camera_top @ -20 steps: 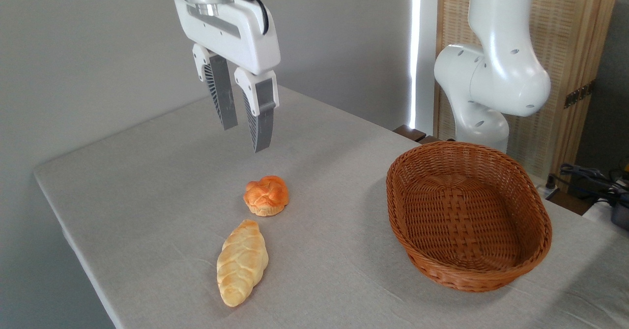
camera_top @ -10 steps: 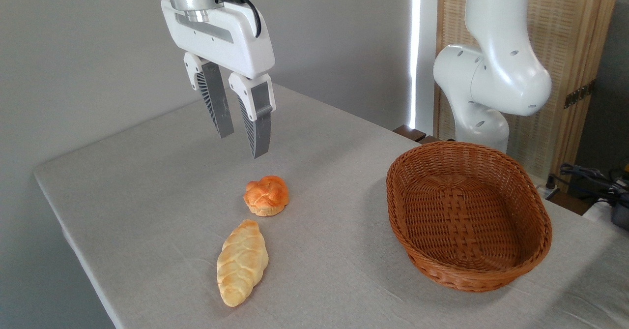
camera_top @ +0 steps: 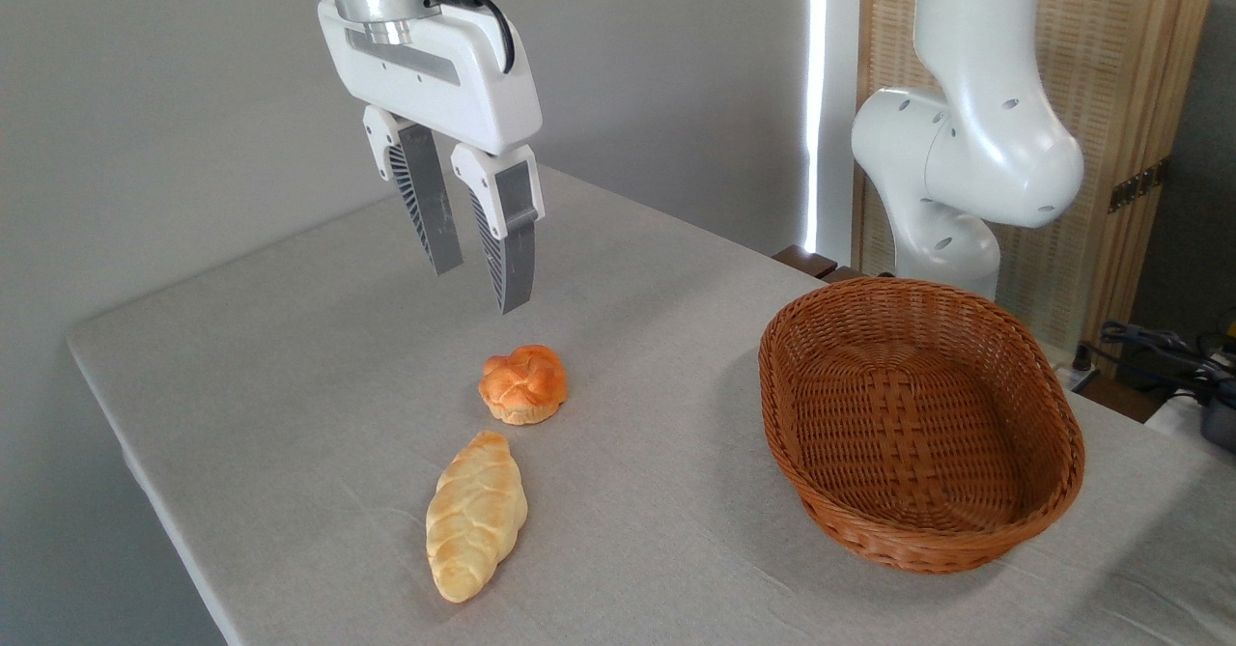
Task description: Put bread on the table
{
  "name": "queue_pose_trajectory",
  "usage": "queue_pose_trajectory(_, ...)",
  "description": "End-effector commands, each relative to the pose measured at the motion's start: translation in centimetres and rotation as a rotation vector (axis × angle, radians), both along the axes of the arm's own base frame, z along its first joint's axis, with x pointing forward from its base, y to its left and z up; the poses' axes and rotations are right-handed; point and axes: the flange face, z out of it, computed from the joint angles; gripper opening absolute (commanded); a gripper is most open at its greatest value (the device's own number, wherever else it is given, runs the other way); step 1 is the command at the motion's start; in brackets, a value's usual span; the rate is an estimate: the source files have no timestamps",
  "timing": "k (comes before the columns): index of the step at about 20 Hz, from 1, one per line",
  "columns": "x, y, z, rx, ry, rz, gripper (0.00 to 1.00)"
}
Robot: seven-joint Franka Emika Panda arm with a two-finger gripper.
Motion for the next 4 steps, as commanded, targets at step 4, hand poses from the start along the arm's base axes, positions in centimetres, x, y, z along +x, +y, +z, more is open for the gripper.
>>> queue_pose_trajectory(4,-0.35,0.38,0.25,0.022,0.011,-0.002,1.00)
